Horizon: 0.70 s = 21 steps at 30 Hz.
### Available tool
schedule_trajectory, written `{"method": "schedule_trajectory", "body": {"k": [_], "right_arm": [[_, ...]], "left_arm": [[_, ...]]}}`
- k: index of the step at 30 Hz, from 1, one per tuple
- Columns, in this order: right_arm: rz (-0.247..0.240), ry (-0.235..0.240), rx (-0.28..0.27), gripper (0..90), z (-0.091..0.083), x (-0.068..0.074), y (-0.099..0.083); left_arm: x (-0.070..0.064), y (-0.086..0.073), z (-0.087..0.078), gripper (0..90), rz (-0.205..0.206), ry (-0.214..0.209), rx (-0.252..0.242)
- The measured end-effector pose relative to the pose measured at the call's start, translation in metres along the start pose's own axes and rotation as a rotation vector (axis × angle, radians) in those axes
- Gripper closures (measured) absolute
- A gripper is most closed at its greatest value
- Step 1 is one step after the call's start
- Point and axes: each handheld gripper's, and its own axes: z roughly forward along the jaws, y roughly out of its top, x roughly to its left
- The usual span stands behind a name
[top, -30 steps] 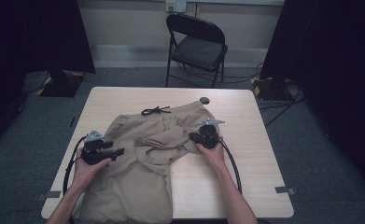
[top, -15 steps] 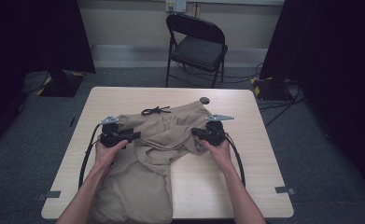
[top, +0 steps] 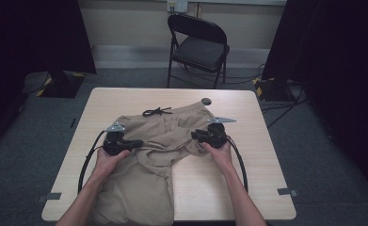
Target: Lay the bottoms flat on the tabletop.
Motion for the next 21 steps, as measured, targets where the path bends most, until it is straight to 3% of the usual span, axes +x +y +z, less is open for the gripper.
{"method": "schedule_trajectory", "body": {"k": [5, 8, 15, 16, 17, 18, 21], "right_arm": [[0.024, -0.02, 0.017, 58.8, 0.009, -0.004, -0.008], [0.062, -0.03, 0.024, 58.0, 0.018, -0.013, -0.012], [0.051, -0.008, 0.046, 59.0, 0.035, -0.007, -0.015], [0.033, -0.031, 0.057, 68.2, 0.039, -0.004, -0.015], [0.033, -0.031, 0.057, 68.2, 0.039, -0.004, -0.015], [0.022, -0.051, 0.062, 77.0, 0.04, -0.002, -0.015], [0.011, -0.05, 0.066, 84.2, 0.039, -0.002, -0.015]], "left_arm": [[0.004, -0.004, -0.005, 86.8, -0.016, 0.011, -0.004], [0.006, -0.007, -0.01, 86.8, -0.017, 0.017, -0.012], [0.008, -0.012, -0.009, 86.8, -0.035, 0.02, -0.007], [0.008, -0.012, -0.009, 86.8, -0.032, 0.022, -0.006], [0.007, -0.013, -0.009, 86.8, -0.031, 0.019, -0.002], [0.007, -0.013, -0.009, 86.8, -0.027, 0.022, -0.001], [0.007, -0.013, -0.009, 86.8, -0.034, 0.02, -0.009]]}}
